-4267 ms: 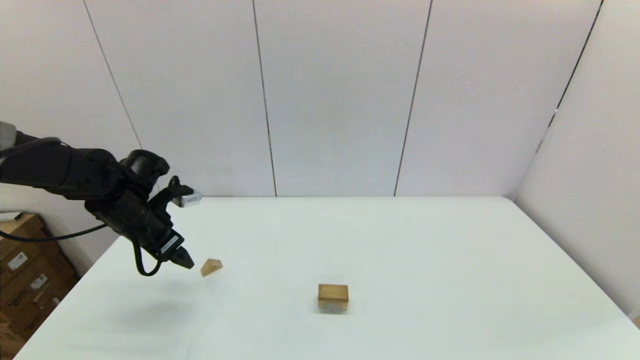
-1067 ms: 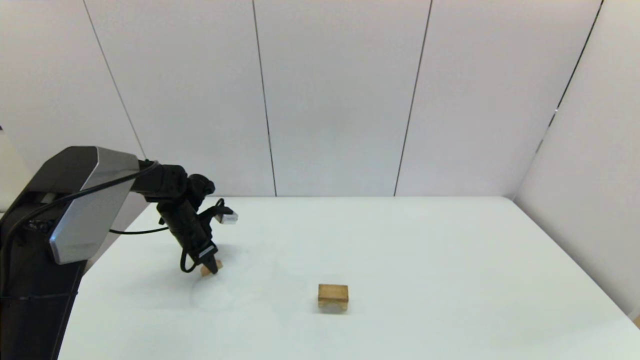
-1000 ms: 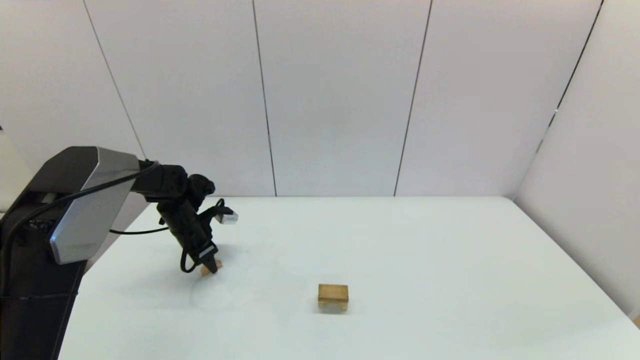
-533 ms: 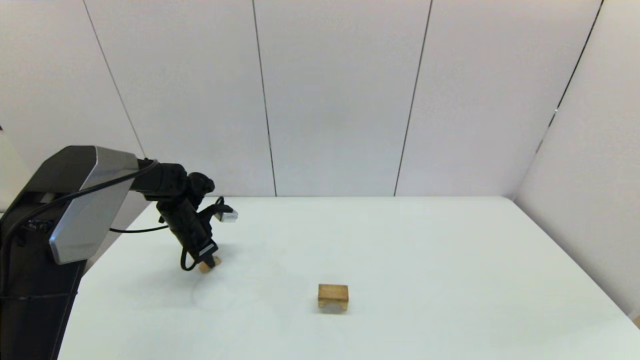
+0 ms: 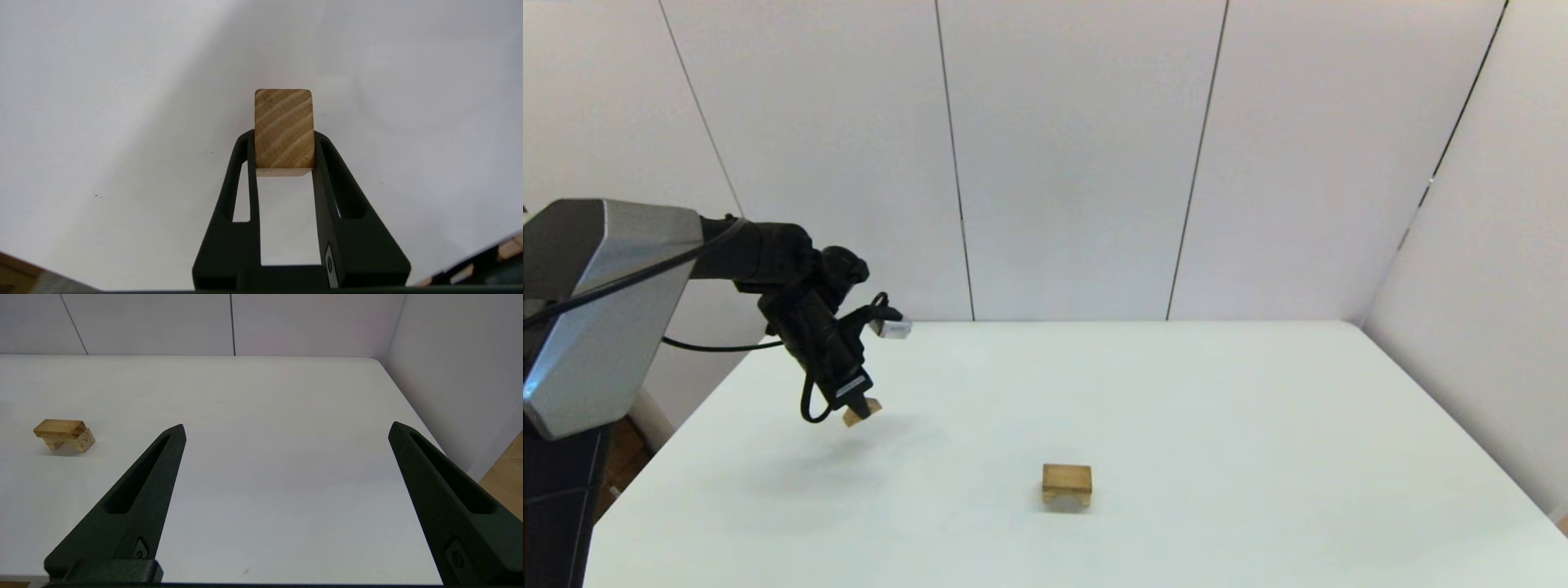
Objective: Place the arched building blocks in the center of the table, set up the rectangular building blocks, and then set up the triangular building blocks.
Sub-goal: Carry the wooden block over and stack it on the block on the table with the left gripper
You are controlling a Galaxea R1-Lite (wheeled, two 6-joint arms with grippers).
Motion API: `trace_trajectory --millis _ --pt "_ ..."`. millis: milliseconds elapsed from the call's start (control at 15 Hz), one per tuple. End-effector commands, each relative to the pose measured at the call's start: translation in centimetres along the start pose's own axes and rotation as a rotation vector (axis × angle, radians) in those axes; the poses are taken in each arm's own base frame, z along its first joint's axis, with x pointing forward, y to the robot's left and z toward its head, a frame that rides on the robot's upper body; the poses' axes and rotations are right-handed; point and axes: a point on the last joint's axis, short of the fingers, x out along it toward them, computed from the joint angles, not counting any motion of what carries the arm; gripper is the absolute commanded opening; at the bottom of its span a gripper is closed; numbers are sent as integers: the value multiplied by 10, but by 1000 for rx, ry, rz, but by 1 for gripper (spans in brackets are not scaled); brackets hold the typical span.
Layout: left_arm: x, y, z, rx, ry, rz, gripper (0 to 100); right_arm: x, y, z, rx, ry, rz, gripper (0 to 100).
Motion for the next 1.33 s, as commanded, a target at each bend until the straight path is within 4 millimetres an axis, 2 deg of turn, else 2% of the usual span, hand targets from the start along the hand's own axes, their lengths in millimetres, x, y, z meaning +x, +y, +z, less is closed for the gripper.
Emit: trace_trajectory --millis 67,333,467,733,933,1333 --pt "-48 -59 22 165 -47 7 0 0 0 0 0 1 1 100" --pt "-48 -109 48 408 -54 -17 0 0 0 0 0 -1 1 100" --pt "-37 -137 68 529 -55 -39 0 0 0 0 0 1 1 100" --pt "-2 -175 101 653 -40 -77 0 0 0 0 0 1 0 100" --pt "25 -190 113 697 -45 -83 0 0 0 0 0 -1 1 100" --pt "30 -201 122 746 -97 -60 0 0 0 0 0 1 0 100"
